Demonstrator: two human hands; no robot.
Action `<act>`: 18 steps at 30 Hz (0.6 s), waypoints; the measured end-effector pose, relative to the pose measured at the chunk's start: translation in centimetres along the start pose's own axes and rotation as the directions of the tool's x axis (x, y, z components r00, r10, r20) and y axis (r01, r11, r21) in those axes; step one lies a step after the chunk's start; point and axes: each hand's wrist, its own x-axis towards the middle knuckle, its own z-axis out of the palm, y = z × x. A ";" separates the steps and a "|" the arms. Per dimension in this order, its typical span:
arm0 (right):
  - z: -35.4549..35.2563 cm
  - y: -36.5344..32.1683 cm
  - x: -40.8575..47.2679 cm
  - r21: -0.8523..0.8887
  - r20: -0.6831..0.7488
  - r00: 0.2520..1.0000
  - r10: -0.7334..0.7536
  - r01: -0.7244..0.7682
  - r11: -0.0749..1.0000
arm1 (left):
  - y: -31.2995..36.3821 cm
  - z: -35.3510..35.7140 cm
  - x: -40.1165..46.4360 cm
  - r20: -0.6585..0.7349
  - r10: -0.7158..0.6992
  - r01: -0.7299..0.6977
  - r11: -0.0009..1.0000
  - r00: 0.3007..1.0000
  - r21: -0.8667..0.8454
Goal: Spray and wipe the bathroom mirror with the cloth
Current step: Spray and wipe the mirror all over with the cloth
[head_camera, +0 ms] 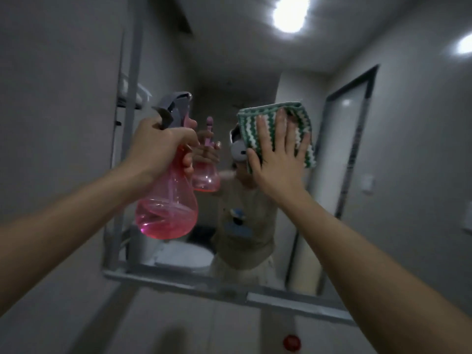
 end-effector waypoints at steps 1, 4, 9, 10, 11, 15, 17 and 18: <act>0.7 -1.4 -0.5 -0.011 -0.024 0.999 -0.036 0.036 0.999 | -0.2 -1.0 -0.3 -0.002 0.007 -0.007 1.000 1.000 0.017; 2.2 -3.9 -1.6 -0.043 -0.076 0.995 -0.067 0.064 0.997 | -1.3 -3.3 -1.4 0.011 0.025 -0.026 0.998 1.000 0.054; 2.3 -3.6 -2.3 -0.090 -0.058 0.994 -0.095 0.090 0.992 | -4.6 -4.5 -4.2 0.067 -0.022 0.016 0.997 0.998 0.080; 2.3 -3.5 -2.6 -0.091 -0.051 0.993 -0.108 0.103 0.991 | -5.4 -4.6 -4.6 0.076 -0.033 0.026 0.995 0.997 0.095; 2.3 -3.5 -3.0 -0.088 -0.044 0.992 -0.114 0.110 0.990 | -6.2 -4.5 -5.1 0.087 -0.047 0.037 0.993 0.995 0.113; 2.8 -3.3 -6.6 -0.069 -0.005 0.994 -0.113 0.113 0.991 | -9.7 -4.0 -7.3 0.092 -0.112 0.099 0.985 0.989 0.138; 3.2 -3.2 -9.0 -0.059 0.007 0.993 -0.117 0.117 0.991 | -11.1 -3.5 -8.4 0.093 -0.122 0.111 0.987 0.988 0.118; 3.5 -3.2 -10.5 -0.054 0.008 0.993 -0.117 0.117 0.992 | -11.8 -3.4 -8.9 0.096 -0.124 0.114 0.988 0.988 0.102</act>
